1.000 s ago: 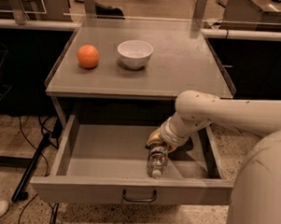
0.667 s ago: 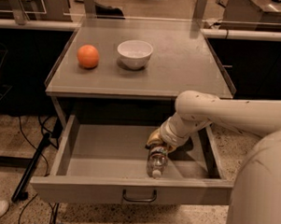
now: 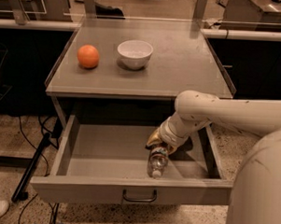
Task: Place water bottle into top drawer
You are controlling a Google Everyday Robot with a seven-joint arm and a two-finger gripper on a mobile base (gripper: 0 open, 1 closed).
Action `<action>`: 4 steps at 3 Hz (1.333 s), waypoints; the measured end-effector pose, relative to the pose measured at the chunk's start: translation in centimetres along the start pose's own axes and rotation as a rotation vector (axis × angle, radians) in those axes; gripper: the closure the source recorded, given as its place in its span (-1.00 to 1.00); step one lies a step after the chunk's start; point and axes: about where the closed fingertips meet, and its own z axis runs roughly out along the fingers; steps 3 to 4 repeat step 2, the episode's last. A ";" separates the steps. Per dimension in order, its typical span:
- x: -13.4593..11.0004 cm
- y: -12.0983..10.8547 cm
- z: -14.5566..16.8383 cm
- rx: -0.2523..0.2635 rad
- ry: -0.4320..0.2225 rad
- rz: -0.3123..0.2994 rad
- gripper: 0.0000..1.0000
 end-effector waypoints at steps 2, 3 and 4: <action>0.0 0.0 0.0 0.000 0.000 0.000 -1.00; 0.0 0.0 0.0 0.000 0.000 0.000 -1.00; 0.0 0.0 0.0 0.000 0.000 0.000 -1.00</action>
Offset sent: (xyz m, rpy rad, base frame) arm 0.0000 0.0000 0.0000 0.0000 0.0000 0.0000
